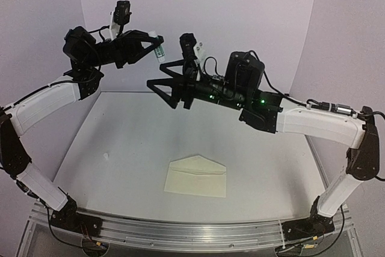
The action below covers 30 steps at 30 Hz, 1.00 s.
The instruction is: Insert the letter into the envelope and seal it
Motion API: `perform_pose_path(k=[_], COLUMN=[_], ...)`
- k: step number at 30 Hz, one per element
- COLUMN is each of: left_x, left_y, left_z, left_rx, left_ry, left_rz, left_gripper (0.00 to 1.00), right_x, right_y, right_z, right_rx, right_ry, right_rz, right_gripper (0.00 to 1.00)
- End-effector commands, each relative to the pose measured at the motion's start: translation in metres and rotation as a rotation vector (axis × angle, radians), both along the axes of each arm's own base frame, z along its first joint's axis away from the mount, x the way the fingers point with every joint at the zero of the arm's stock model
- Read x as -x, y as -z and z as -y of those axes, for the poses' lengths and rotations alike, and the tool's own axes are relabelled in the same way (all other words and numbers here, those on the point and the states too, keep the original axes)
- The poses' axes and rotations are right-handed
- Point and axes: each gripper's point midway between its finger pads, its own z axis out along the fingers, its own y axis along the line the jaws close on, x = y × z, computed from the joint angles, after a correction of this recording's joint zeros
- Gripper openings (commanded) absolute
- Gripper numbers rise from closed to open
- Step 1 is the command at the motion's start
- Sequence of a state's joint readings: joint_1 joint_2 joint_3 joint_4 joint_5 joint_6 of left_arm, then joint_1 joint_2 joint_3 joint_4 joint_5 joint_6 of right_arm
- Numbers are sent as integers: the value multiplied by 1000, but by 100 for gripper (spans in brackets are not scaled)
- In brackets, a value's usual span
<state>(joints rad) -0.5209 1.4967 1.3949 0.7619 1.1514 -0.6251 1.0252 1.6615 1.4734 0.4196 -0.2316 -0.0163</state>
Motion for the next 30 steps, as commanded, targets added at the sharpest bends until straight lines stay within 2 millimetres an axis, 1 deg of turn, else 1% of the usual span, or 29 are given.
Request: perform_pose_path(k=[1,4,9,12,17,18,21,23,26,30], left_x=[0,1,2,1,0,0,0,-1,-1,0], left_y=[-20,-20,-17,-16,-15,-15,-15,-15,-16,-15], left_z=[-4,-4,-4,-3,-3,-2,-2,-2,-1,-1], left_rx=[36,32,24,24,21,22,21,20,21,17], left_ry=[-39,-34,-31,-32,-30,-31,-30,-30,-30,-26], left_rz=[8,11,12,12,14,15,15,16,20,25], left_gripper=[0,0,0,0,0,0,0,0,0,0], right_x=[-33,-40,-48,-47,-41,-41,-42,-42,-44,-45], right_y=[-35,-39,-48,-50,-46,-44,-43,-43,-41,-39], right_z=[20,22,24,20,10,10,10,10,10,9], right_rx=[-49,-61,-79,-77,-49,-42,-35,-31,-23,-9], right_ry=[351,391,453,447,404,401,405,408,416,413], right_rz=[137,137,136,149,168,166,162,162,156,144], right_gripper=[71,61,56,48,37,34,24,19,14,3])
